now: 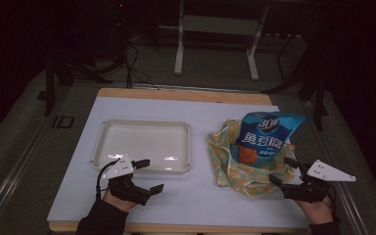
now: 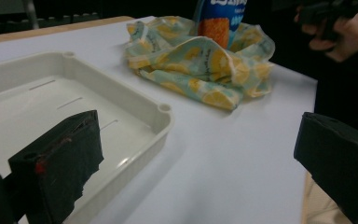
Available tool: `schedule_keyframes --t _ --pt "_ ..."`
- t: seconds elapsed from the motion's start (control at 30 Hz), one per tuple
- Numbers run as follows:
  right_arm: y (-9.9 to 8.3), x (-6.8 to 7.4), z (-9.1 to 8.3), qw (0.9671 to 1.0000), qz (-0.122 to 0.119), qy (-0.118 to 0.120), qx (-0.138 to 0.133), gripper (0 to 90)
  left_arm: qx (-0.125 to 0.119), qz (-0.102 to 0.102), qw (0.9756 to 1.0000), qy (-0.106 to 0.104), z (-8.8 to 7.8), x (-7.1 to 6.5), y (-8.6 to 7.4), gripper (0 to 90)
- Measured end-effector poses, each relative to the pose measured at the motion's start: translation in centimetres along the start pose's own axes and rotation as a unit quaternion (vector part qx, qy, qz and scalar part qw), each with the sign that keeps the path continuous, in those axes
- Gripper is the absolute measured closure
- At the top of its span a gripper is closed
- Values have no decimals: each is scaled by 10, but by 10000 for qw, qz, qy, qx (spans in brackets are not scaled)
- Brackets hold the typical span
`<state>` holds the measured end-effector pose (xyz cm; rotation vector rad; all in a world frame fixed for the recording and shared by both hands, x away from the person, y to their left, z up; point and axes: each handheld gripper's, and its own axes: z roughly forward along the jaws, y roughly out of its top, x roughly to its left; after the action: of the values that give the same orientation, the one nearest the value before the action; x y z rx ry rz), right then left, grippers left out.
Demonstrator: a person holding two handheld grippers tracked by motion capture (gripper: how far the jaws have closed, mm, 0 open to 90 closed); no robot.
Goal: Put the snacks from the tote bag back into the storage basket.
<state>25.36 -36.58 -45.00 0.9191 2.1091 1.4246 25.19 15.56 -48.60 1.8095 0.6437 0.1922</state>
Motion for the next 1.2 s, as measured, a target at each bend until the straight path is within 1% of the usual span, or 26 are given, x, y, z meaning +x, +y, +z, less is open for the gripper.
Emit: schedule_keyframes --t 0.13,0.17,0.2,0.27,0.37,0.4,0.5,0.53,0.57,0.63,0.67,0.73,0.77,0.8,0.83,0.87,0.9,0.93,0.97,1.0,1.03,1.07,1.1,1.13,1.17,1.2 --pt "0 -7 -1 9999 128 -20 31 141 56 117 9999 -14 14 -1 8 15" --pt "0 -8 -2 9999 163 -50 8 141 86 113 9999 -97 17 0 10 15" --pt "0 -9 -3 9998 148 -117 -22 142 107 151 9998 -75 21 -1 12 15" --pt "1 -11 -4 9998 152 -155 -13 145 129 152 9996 -197 27 -1 15 15" --pt "2 -15 -4 9997 140 -205 9 145 193 181 9993 -261 35 -1 19 15" --pt "3 -17 -5 9996 123 -249 -6 146 275 199 9989 -320 43 -1 23 15" --pt "5 -23 -7 9994 136 -310 -9 149 256 194 9985 -440 54 1 32 15" --pt "7 -25 -7 9995 138 -293 29 149 274 143 9982 -520 58 2 34 15" --pt "7 -26 -7 9993 87 -362 14 149 322 175 9980 -509 63 2 37 15" --pt "10 -30 -7 9994 95 -346 31 156 330 216 9977 -545 68 2 40 15" --pt "11 -31 -8 9993 94 -369 8 156 380 256 9971 -601 77 2 47 15" --pt "14 -35 -8 9994 111 -323 27 156 364 310 9967 -653 85 2 54 15" --pt "16 -36 -8 9993 86 -367 14 156 337 323 9967 -668 88 3 57 15" --pt "17 -36 -8 9993 99 -350 29 156 302 317 9963 -740 93 3 61 15" --pt "18 -38 -7 9993 87 -347 45 156 302 317 9963 -740 93 3 61 16" --pt "20 -39 -6 9992 81 -394 58 156 325 401 9961 -722 102 4 66 15" --pt "21 -41 -5 9992 94 -376 56 156 324 386 9959 -752 107 4 69 16" --pt "21 -43 -5 9992 110 -391 16 156 323 409 9961 -717 111 4 71 16" --pt "22 -45 -4 9992 148 -372 0 156 312 429 9956 -779 116 5 74 16" --pt "24 -46 -3 9994 169 -310 17 156 296 449 9957 -751 120 4 77 31" --pt "25 -47 -2 9993 135 -342 27 156 265 446 9958 -750 125 4 79 31" --pt "25 -47 -1 9994 114 -330 52 156 268 441 9953 -824 128 4 82 31" --pt "26 -48 0 9995 142 -290 64 156 261 527 9953 -772 134 3 86 31" --pt "26 -49 1 9993 144 -330 46 156 247 551 9948 -818 137 3 88 33" --pt "27 -50 2 9994 131 -321 54 156 210 498 9948 -868 143 3 92 57" --pt "27 -51 4 9993 153 -325 59 156 196 521 9947 -866 148 2 94 57"
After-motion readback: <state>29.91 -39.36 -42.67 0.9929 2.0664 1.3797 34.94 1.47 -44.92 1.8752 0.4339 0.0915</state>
